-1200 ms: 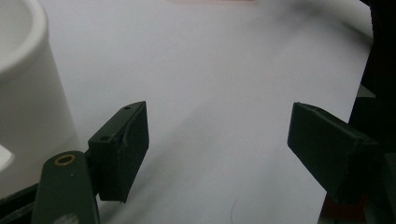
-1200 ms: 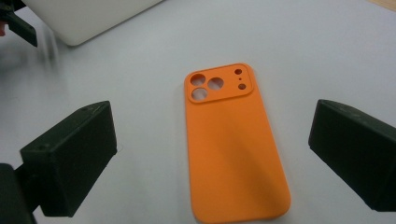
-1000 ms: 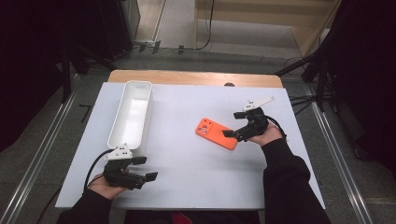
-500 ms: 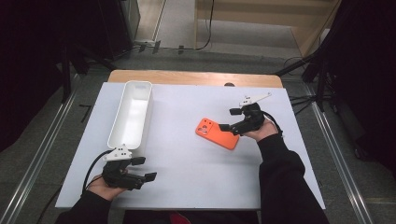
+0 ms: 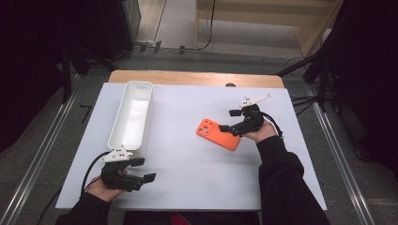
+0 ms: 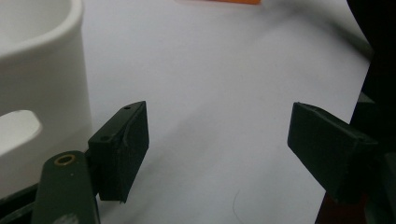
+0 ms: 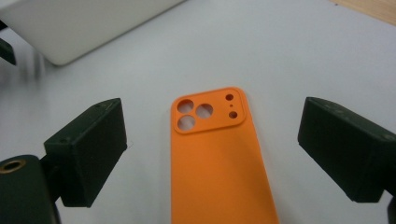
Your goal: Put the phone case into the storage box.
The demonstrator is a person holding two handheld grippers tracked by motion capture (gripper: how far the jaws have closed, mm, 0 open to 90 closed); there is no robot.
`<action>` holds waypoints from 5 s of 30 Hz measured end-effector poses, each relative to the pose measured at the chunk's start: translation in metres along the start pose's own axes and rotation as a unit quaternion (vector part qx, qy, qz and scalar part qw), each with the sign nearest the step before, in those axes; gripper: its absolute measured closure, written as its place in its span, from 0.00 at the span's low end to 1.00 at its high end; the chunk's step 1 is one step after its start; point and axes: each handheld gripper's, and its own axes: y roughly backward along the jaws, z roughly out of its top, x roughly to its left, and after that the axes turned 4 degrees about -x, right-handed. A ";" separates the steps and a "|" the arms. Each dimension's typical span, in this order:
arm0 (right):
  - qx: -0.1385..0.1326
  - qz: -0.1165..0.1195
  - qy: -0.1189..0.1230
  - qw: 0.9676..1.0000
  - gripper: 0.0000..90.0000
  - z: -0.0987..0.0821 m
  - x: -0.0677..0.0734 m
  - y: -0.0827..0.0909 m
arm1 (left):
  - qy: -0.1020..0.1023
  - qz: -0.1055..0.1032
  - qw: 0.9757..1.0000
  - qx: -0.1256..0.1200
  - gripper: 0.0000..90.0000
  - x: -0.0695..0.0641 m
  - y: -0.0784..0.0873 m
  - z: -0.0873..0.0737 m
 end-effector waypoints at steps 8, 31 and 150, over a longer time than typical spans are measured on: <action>0.002 -0.002 0.013 1.000 0.07 -0.007 0.001 0.000 | -0.007 0.006 1.000 -0.003 0.23 0.001 -0.001 0.002; 0.035 -0.030 0.011 0.999 0.07 -0.032 -0.003 -0.012 | -0.024 0.004 1.000 0.003 0.23 -0.002 -0.002 0.003; -0.009 -0.045 -0.105 0.993 0.16 -0.037 0.005 -0.010 | -0.030 -0.019 0.999 0.004 0.24 -0.021 -0.018 0.034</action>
